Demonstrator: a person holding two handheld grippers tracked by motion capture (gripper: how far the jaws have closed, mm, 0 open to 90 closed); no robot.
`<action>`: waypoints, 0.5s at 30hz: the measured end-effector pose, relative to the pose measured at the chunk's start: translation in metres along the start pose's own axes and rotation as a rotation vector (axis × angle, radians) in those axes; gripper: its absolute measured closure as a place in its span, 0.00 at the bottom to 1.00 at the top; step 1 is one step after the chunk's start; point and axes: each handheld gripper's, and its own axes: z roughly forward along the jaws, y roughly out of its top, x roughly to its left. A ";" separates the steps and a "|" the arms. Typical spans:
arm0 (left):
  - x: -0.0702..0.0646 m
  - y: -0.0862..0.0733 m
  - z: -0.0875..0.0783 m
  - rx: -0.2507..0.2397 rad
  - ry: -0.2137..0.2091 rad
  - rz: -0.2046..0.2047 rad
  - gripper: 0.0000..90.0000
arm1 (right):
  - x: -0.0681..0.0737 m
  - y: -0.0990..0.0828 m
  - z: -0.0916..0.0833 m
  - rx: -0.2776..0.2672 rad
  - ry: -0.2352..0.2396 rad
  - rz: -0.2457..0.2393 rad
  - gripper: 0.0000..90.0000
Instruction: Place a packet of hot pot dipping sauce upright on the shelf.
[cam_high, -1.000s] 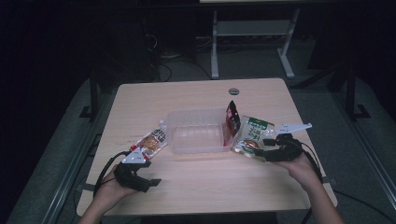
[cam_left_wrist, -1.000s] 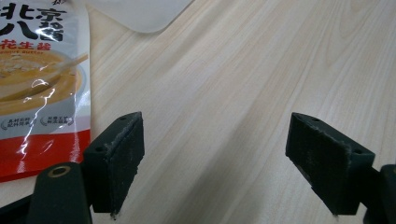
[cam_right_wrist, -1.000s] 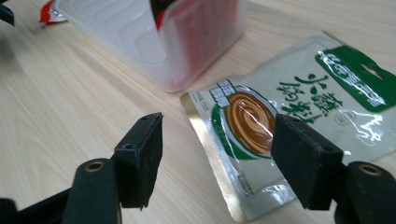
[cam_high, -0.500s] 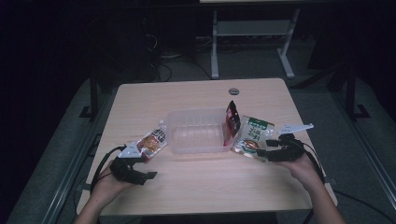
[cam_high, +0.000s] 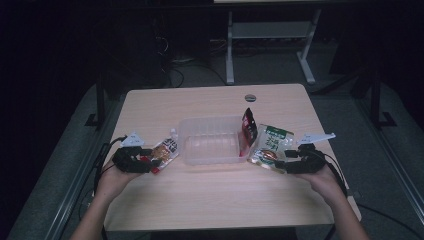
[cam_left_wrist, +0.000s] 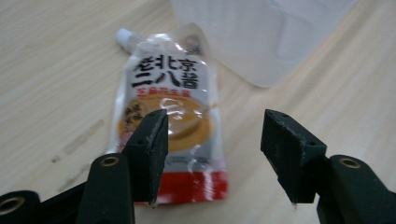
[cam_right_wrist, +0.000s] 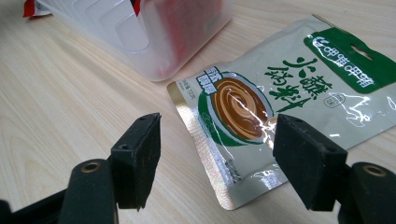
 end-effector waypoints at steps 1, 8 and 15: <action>0.003 0.002 0.002 -0.004 0.003 -0.002 0.47 | 0.000 0.000 0.000 0.000 -0.001 -0.001 0.35; 0.022 0.010 0.019 0.005 0.035 -0.032 0.48 | -0.001 0.000 0.001 0.003 -0.001 0.003 0.35; 0.029 0.015 0.041 0.040 0.046 -0.036 0.39 | -0.002 -0.001 -0.001 -0.003 0.001 0.014 0.35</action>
